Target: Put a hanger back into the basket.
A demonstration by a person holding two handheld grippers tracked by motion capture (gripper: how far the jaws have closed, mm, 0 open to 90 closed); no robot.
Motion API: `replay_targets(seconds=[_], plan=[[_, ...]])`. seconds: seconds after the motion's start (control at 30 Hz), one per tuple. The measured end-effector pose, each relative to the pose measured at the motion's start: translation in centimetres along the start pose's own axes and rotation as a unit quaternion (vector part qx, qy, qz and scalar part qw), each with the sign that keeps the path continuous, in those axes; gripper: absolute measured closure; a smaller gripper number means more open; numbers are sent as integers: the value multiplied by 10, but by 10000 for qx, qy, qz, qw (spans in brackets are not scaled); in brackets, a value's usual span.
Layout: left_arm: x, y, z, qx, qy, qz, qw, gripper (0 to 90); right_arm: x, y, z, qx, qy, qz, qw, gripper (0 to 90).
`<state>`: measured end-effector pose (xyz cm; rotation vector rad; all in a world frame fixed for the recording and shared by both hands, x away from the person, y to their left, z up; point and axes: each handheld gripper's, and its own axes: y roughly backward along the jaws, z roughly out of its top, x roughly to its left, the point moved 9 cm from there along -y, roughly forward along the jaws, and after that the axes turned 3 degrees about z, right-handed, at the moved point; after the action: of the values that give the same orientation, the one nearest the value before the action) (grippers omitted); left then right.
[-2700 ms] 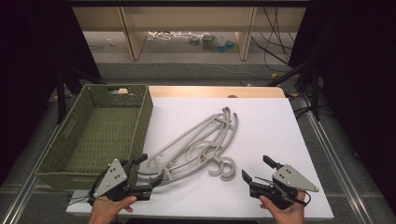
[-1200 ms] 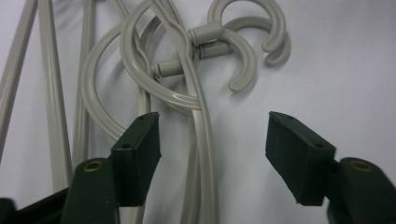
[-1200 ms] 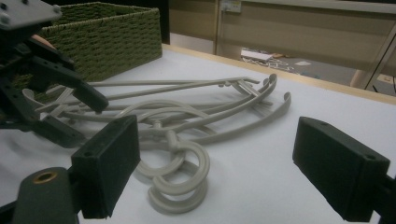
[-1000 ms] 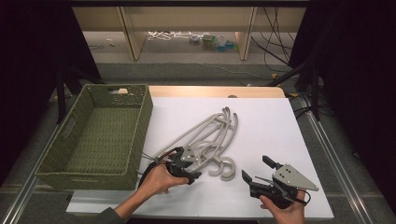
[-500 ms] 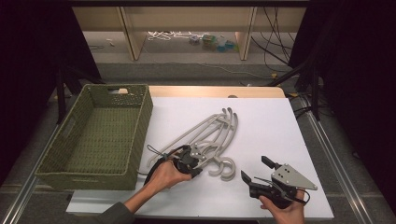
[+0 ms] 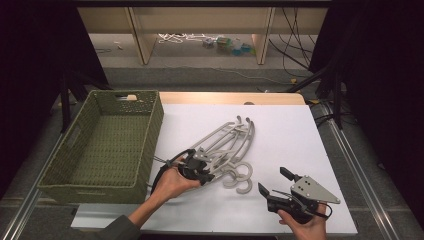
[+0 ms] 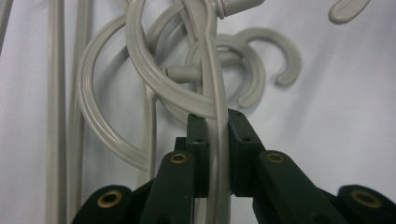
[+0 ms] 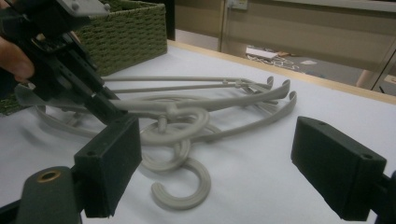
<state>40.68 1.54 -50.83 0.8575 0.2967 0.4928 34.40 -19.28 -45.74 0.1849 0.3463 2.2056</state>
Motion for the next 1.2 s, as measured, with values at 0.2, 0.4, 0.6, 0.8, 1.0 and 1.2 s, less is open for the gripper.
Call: replay_targets(seconds=[0.2, 0.4, 0.6, 0.8, 1.0, 1.2], plan=[[4, 21, 17, -945, 945, -330, 9905, 813, 0, 0, 1, -42, -7, 4, 10000, 168], [-1, 55, 32, -1613, 1390, -891, 9730, 813, -1, 0, 0, -11, 19, -17, 10000, 168], [-10, 87, 43, -1996, 1509, -1155, 9613, 813, -1, 0, -1, 22, 37, -79, 10000, 168], [-6, 120, 49, -2213, 1647, -1242, 9532, 813, -1, 0, -3, 74, 15, -70, 9999, 168], [0, 163, 59, -2290, 1681, -1292, 9501, 813, -1, -1, -4, 78, 7, -72, 9999, 169], [7, 197, 63, -2428, 1686, -1273, 9468, 813, 0, -1, -4, 116, 7, -43, 9999, 168]])
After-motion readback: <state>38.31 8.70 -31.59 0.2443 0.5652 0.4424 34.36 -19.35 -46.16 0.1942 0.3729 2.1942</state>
